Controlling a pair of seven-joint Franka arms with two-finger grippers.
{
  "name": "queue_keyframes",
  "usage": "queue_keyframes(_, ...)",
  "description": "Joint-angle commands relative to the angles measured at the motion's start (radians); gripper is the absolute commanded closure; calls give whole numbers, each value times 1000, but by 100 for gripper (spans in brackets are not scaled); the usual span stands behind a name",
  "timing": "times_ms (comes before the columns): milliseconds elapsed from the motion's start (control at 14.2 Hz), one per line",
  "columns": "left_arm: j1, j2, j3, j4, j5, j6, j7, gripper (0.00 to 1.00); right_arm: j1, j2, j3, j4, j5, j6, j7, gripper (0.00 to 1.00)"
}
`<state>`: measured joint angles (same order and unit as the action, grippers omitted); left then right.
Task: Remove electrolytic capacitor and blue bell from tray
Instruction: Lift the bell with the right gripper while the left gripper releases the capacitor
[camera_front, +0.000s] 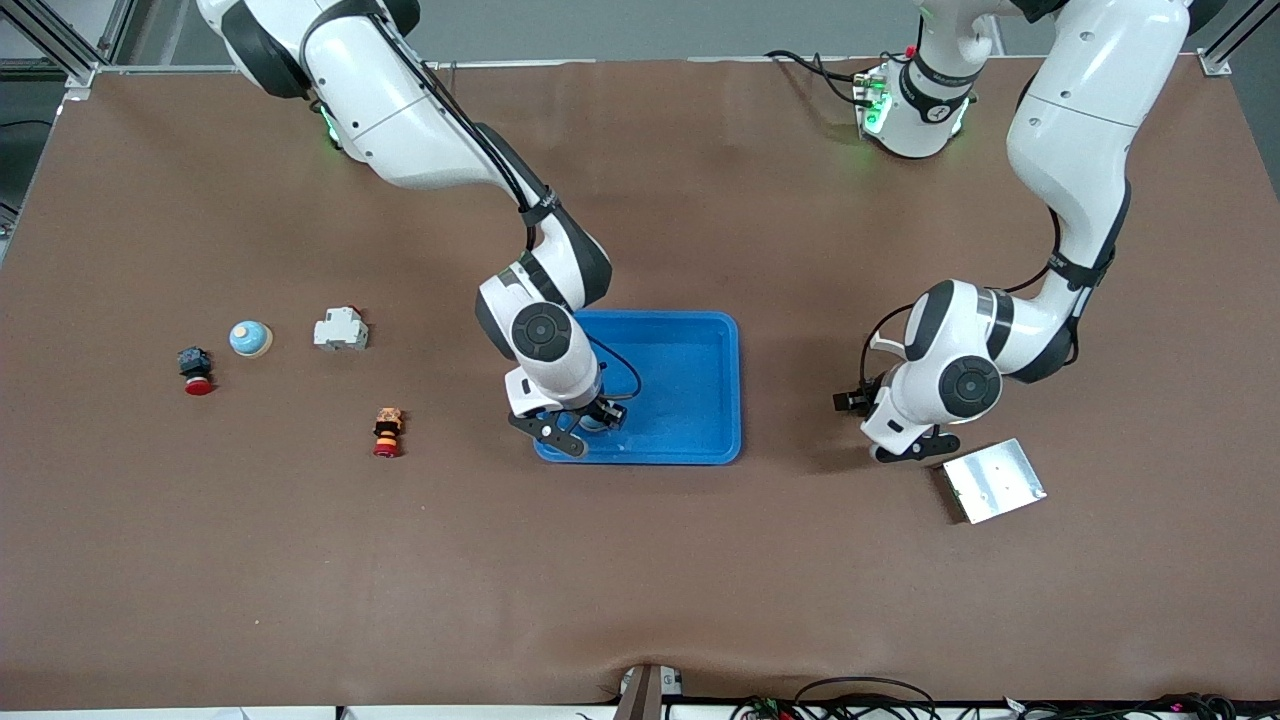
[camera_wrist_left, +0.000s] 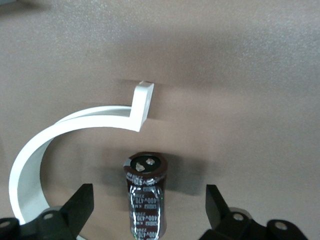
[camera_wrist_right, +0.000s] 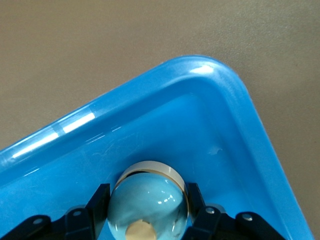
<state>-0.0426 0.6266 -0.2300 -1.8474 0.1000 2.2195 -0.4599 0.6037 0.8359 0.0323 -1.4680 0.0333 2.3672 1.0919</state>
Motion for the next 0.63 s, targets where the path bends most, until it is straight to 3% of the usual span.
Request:
queue_keyframes(0,-5,5,0,8,30,8,-10,0,13,-6,-8,34,2,-26,46,100)
queue_keyframes(211,-3,5,0,8,30,8,-10,0,-1,-17,-5,111,20,-136,51,100)
queue_keyframes(352,0,2,0,8,30,8,-10,0,-33,-17,-6,213,19,-302,24,100)
queue_keyframes(564,6,-13,0,7,32,-1,-13,0,-87,-49,-6,227,23,-356,-125,100)
